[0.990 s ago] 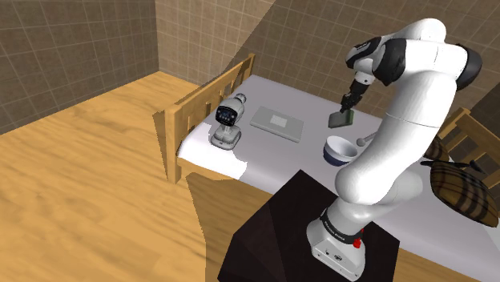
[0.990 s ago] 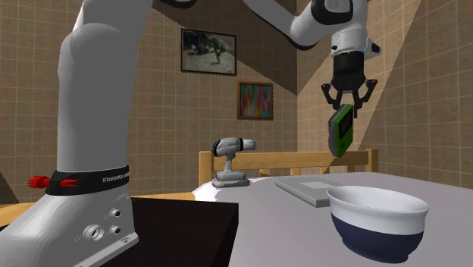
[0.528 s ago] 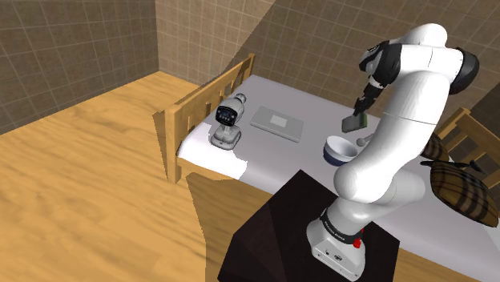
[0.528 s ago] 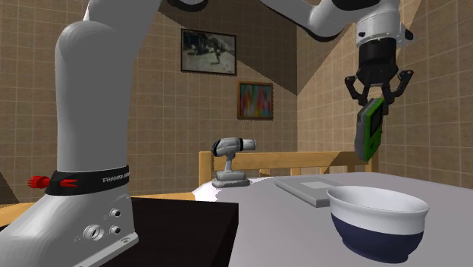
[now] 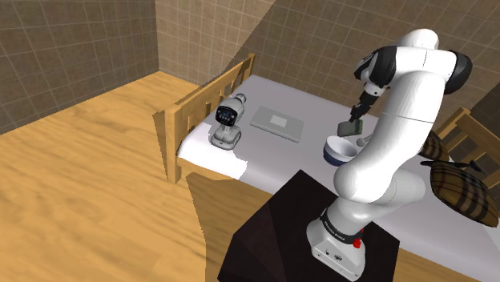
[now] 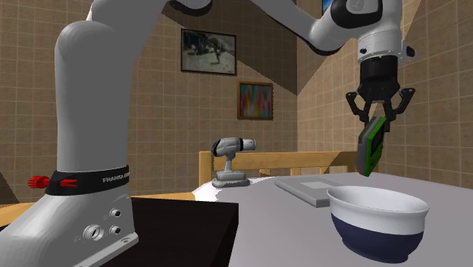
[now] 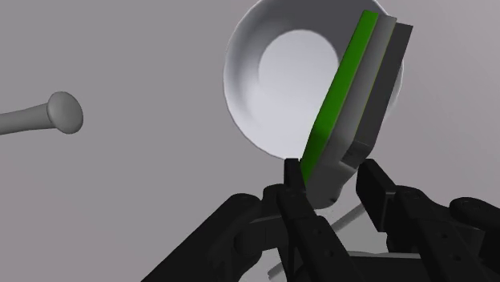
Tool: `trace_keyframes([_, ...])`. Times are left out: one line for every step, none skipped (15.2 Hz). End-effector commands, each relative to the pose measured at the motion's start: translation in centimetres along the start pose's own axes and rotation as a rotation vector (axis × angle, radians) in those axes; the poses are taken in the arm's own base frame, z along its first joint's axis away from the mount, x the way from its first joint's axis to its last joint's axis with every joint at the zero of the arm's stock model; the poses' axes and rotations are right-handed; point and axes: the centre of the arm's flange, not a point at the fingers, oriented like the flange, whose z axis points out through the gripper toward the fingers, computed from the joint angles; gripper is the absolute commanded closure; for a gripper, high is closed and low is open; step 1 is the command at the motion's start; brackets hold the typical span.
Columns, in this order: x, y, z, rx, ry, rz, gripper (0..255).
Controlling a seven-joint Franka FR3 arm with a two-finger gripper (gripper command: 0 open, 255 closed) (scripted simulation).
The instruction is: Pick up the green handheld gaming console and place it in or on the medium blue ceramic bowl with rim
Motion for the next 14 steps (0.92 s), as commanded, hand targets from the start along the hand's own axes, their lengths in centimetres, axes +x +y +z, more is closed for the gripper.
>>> trace_keyframes([0.0,0.0,1.1,-0.001,0.001,0.000,255])
trace_keyframes([0.0,0.0,1.6,-0.001,0.001,0.000,255])
trace_keyframes([0.0,0.1,2.1,-0.001,0.001,0.000,255])
trace_keyframes([0.0,0.1,2.6,-0.001,0.001,0.000,255])
trace_keyframes([0.1,0.1,3.2,-0.001,0.001,0.000,255])
trace_keyframes([0.1,0.1,3.7,-0.001,0.001,0.000,255])
trace_keyframes([0.1,0.1,4.2,-0.001,0.001,0.000,255])
trace_keyframes([0.1,0.1,4.8,-0.001,0.001,0.000,255])
trace_keyframes([0.1,0.2,5.3,-0.001,0.001,0.000,255])
trace_keyframes([0.1,0.2,5.6,-0.001,0.001,0.000,255])
trace_keyframes([0.1,0.2,5.6,-0.001,0.000,0.000,255])
trace_keyframes([0.1,0.2,5.6,-0.001,0.001,0.000,255])
trace_keyframes([0.1,0.2,5.6,-0.001,0.001,0.000,255])
trace_keyframes([0.1,0.2,5.6,-0.001,0.001,0.000,255])
